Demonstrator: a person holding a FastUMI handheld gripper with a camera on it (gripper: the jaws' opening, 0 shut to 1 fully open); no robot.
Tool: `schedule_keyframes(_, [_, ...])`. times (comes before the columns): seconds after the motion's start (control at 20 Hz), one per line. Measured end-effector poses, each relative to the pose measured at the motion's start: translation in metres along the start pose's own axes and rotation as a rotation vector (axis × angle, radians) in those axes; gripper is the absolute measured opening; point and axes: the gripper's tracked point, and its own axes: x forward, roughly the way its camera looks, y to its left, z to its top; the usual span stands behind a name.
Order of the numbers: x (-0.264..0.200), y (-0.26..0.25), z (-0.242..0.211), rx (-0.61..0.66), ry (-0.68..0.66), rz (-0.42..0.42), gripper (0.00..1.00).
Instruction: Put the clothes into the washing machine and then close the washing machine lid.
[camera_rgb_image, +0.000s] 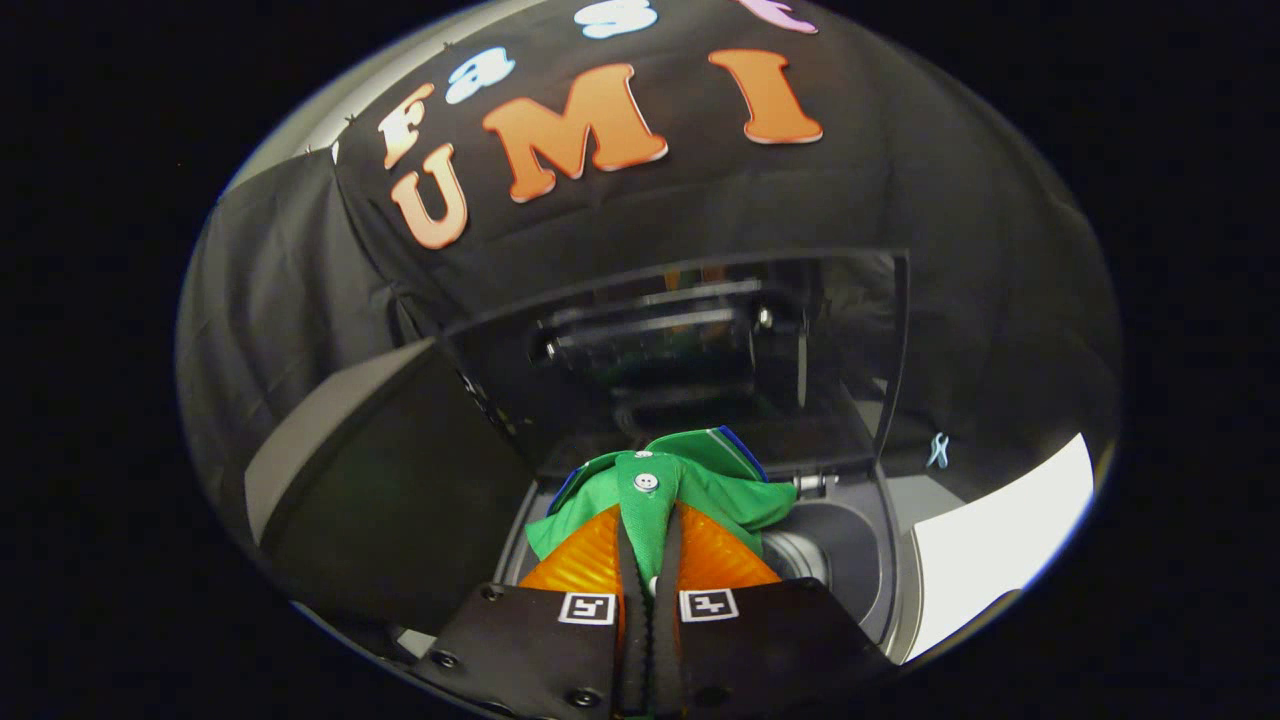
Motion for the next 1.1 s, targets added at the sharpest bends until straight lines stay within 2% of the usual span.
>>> schedule_keyframes(0.35, [0.091, -0.034, -0.096, 0.06, 0.298, -0.075, 0.1])
schedule_keyframes(0.65, [0.124, -0.052, -0.115, 0.063, 0.407, -0.174, 0.12])
schedule_keyframes(0.75, [0.123, -0.062, -0.12, 0.036, 0.426, -0.211, 0.19])
schedule_keyframes(0.85, [0.12, -0.063, -0.118, 0.031, 0.411, -0.218, 0.49])
schedule_keyframes(0.9, [0.119, -0.065, -0.117, 0.025, 0.403, -0.223, 0.48])
schedule_keyframes(1.1, [0.104, -0.066, -0.114, 0.029, 0.386, -0.237, 1.0])
